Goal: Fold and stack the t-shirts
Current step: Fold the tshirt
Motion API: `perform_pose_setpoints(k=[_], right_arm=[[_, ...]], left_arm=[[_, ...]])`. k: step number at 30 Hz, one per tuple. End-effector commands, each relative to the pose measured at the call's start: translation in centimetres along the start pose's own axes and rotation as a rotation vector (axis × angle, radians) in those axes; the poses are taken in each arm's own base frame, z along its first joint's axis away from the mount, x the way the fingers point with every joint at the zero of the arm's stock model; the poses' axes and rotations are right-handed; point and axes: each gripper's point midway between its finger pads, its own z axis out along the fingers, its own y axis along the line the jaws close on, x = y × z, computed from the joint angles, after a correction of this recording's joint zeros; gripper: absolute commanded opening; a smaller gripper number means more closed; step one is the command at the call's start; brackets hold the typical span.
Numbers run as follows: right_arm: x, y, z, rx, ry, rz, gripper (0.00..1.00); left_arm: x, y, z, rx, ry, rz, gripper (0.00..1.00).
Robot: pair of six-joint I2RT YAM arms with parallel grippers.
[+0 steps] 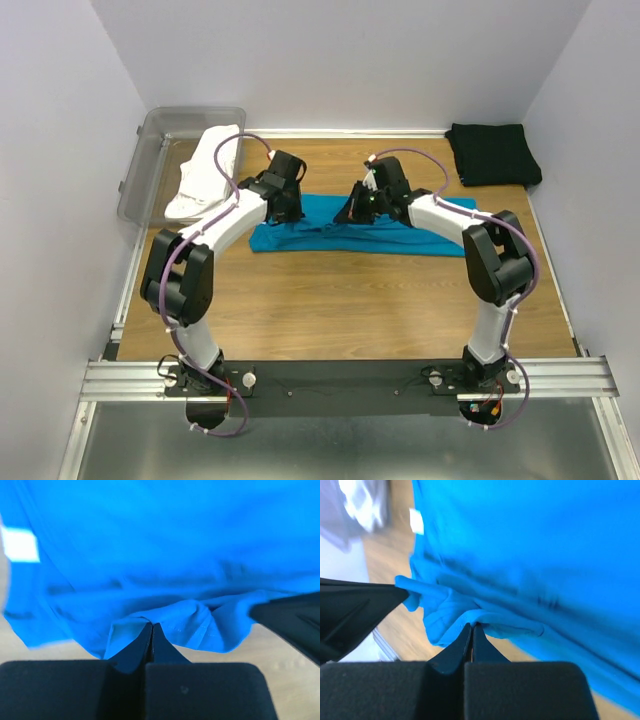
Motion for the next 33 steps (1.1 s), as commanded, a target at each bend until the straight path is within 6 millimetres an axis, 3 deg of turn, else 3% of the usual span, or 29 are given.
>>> perform_pose_setpoints(k=[1,4,8,14,24,33], right_arm=[[-3.4,-1.0,1.1,0.020,-0.045,0.035,0.02],[-4.5,-1.8,2.3,0.029,-0.050,0.039,0.02],[-6.4,-2.3,3.4,0.039,-0.081,0.036,0.02],[-6.8,-4.1,4.1,0.076,-0.090,0.048,0.02],[-7.0,-6.5,4.2,0.128,-0.101,0.066,0.03],[-6.7,-6.6,4.2,0.096,-0.068,0.041,0.03]], left_arm=[[-3.4,2.0,2.3,-0.063,-0.046,0.065,0.00],[-5.1,2.4,3.8,-0.076,-0.063,0.098,0.00],[-8.8,1.8,4.4,-0.075,-0.151,0.113,0.00],[-10.6,1.0,6.2,-0.049,-0.188,0.140,0.00],[-10.3,1.1,8.4,-0.048,-0.166,0.166,0.00],[-8.1,2.2,8.1,-0.039,-0.088,0.089,0.00]])
